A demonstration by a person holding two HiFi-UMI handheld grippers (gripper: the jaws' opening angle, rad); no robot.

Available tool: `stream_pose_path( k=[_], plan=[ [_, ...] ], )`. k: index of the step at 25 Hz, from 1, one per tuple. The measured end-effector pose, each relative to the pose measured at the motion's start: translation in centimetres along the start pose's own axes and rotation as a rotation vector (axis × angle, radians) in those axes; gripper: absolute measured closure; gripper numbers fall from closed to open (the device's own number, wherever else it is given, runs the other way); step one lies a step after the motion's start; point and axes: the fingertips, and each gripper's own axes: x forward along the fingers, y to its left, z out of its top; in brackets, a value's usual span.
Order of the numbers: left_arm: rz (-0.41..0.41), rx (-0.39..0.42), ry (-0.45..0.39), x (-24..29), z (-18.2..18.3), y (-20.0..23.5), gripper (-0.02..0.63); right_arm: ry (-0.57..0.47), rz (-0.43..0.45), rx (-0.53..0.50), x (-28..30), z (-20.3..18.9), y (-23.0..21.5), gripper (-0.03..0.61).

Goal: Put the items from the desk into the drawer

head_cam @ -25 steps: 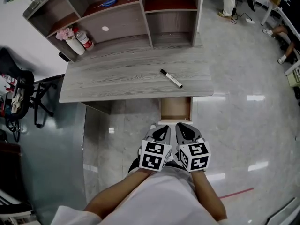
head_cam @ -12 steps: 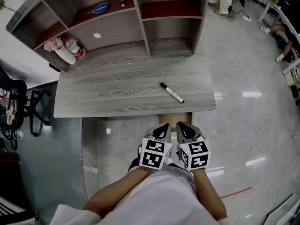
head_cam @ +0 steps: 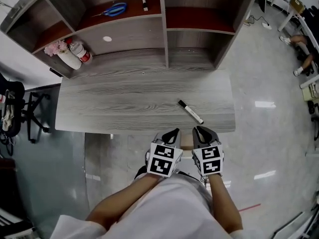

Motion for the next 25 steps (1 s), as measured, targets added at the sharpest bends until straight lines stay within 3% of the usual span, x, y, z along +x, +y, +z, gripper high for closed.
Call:
stream_pose_path(
  k=[10, 14, 18, 25],
  plan=[
    [0.0, -0.022, -0.01, 1.4, 2.3, 3.6, 0.611, 0.069, -0.015, -0.139, 4.2, 1.7, -1.8, 0.574],
    [0.005, -0.026, -0.008, 1.6, 2.5, 4.5, 0.611, 0.131, 0.018, -0.161, 5.7, 1.2, -2.0, 0.489],
    [0.018, -0.041, -0.003, 1.4, 2.4, 5.6, 0.611, 0.174, 0.021, -0.189, 7.0, 0.7, -2.4, 0.489],
    [0.036, -0.058, 0.005, 1.0, 1.6, 6.2, 0.611, 0.203, 0.017, -0.13, 8.0, -0.5, -3.1, 0.493]
  ],
)
